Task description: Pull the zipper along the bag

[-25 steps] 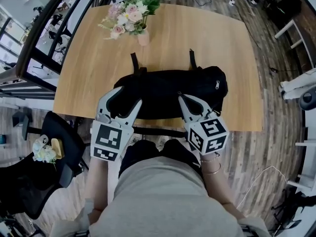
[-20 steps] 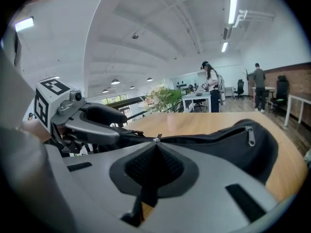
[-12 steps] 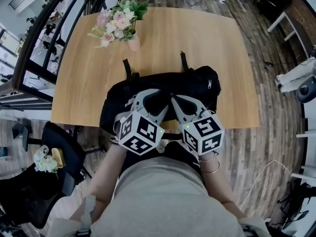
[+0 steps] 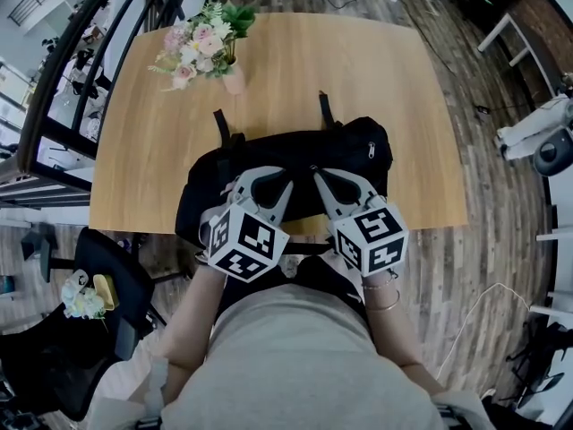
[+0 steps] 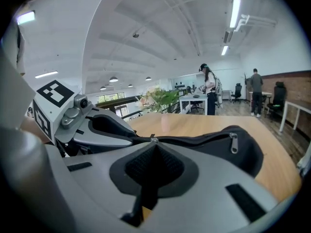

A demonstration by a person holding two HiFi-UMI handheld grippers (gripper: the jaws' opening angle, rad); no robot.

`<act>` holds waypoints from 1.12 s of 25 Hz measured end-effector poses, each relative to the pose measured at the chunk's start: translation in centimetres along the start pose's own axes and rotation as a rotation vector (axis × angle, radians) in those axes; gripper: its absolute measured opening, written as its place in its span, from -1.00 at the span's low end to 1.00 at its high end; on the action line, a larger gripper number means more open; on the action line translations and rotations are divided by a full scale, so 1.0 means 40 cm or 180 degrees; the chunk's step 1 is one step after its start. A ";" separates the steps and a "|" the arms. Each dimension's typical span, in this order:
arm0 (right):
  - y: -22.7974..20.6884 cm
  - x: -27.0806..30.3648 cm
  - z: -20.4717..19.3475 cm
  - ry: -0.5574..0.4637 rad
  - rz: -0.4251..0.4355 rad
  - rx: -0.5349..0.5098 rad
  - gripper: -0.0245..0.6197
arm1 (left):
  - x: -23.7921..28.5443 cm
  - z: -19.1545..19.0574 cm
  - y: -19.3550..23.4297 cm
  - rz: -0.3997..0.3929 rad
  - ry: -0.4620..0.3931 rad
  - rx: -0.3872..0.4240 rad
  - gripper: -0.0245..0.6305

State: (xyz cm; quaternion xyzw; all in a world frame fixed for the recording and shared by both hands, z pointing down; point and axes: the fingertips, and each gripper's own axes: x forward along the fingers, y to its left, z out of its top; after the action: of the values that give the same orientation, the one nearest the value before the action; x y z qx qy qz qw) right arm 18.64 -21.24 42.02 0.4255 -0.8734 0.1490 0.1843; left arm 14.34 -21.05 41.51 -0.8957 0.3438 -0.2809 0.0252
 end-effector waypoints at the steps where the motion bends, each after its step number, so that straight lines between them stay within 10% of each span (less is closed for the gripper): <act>1: -0.007 -0.004 -0.001 0.0002 -0.0032 -0.0009 -0.90 | 0.000 0.001 0.000 0.0009 -0.0003 -0.0003 -0.72; 28: -0.268 -0.102 -0.006 -0.0119 -0.0725 0.0255 -0.89 | 0.002 0.002 0.024 0.0195 -0.0038 -0.0217 -0.71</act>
State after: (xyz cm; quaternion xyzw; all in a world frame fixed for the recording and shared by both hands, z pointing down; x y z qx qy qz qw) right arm 29.56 -24.72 41.51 0.5316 -0.8160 0.1539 0.1666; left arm 13.87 -21.84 41.25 -0.8867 0.3803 -0.2628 0.0053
